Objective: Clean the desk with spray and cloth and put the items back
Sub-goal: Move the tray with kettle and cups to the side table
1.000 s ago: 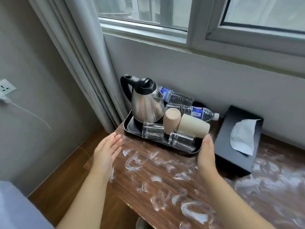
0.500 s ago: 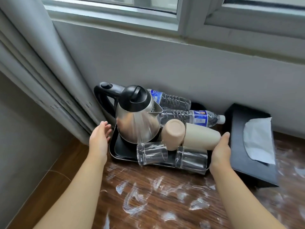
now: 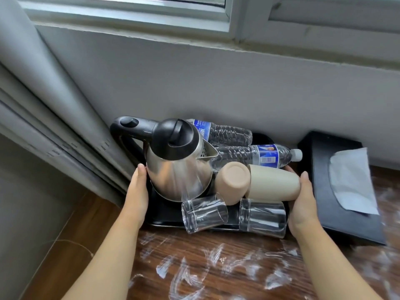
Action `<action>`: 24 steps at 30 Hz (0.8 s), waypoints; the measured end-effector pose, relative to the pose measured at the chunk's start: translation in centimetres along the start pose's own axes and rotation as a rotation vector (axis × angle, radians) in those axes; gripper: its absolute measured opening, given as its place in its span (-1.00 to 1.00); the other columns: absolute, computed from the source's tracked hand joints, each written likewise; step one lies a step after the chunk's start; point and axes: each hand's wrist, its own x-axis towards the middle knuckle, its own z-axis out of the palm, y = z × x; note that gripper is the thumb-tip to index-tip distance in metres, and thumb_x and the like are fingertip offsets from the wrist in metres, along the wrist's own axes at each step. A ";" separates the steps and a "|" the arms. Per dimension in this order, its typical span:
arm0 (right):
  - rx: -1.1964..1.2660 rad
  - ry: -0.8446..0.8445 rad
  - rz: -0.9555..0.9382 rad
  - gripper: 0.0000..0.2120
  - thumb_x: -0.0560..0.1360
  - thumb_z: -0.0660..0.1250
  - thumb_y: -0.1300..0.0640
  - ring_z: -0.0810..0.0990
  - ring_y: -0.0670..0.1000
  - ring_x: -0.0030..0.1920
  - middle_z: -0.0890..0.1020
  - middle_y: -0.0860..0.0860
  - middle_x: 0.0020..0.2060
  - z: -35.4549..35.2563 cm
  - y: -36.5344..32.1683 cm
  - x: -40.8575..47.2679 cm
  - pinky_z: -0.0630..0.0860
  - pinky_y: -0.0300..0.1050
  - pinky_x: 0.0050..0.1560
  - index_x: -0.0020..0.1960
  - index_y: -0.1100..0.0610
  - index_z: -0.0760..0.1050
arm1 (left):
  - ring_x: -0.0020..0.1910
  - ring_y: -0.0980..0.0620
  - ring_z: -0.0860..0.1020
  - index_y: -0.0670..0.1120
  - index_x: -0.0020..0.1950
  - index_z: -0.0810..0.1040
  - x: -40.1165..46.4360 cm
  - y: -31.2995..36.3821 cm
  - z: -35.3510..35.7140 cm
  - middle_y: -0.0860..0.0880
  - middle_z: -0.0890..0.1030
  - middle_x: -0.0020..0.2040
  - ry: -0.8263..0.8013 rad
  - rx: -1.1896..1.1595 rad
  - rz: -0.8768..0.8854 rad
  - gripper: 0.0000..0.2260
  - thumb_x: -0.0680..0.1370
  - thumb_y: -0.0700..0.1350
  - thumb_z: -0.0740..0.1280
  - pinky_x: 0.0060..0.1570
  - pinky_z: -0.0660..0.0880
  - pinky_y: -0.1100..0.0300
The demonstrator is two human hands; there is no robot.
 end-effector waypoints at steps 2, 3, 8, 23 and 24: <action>0.019 -0.003 -0.005 -0.20 0.14 0.26 -0.55 0.55 0.05 0.23 0.63 -0.01 0.17 0.1 -0.1 0.0 0.42 0.13 0.30 0.27 -0.16 0.53 | 0.28 0.03 0.54 0.11 0.19 0.59 0.2 -0.2 -0.1 0.02 0.64 0.22 -0.019 -0.064 -0.046 -0.63 0.64 0.21 0.07 0.39 0.38 0.04; 0.026 -0.009 -0.012 -0.32 0.29 0.22 -0.50 0.54 0.06 0.24 0.63 0.00 0.17 0.1 -0.3 -0.1 0.42 0.14 0.30 0.27 -0.15 0.53 | 0.27 0.02 0.56 0.04 0.27 0.58 0.2 -0.3 -0.2 -0.02 0.64 0.24 -0.039 -0.093 -0.060 -0.58 0.64 0.22 0.07 0.37 0.40 0.03; 0.029 -0.020 -0.043 -0.59 0.60 0.04 -0.22 0.54 0.08 0.23 0.63 0.02 0.17 0.1 -0.1 -0.2 0.45 0.13 0.26 0.30 -0.13 0.51 | 0.20 0.09 0.61 -0.03 0.28 0.60 -0.2 0.0 -0.3 0.01 0.69 0.16 -0.085 -0.141 -0.064 -0.58 0.63 0.17 0.13 0.28 0.46 0.13; 0.031 -0.046 -0.105 -0.57 0.59 0.05 -0.24 0.54 0.02 0.25 0.59 -0.03 0.23 0.0 -3.0 -2.7 0.46 0.03 0.26 0.38 -0.15 0.42 | 0.32 -0.08 0.55 -0.12 0.39 0.52 -3.4 2.1 -2.5 -0.14 0.57 0.34 -0.138 -0.259 -0.066 -0.37 0.48 0.29 0.31 0.30 0.48 0.04; 0.027 -0.040 -0.107 -0.56 0.58 0.05 -0.25 0.54 0.01 0.25 0.60 -0.03 0.22 -0.1 -3.4 -3.1 0.45 0.03 0.27 0.37 -0.16 0.43 | 0.33 -0.10 0.54 -0.11 0.38 0.53 -3.7 2.5 -2.6 -0.16 0.56 0.35 -0.156 -0.266 -0.069 -0.29 0.40 0.33 0.38 0.34 0.45 0.00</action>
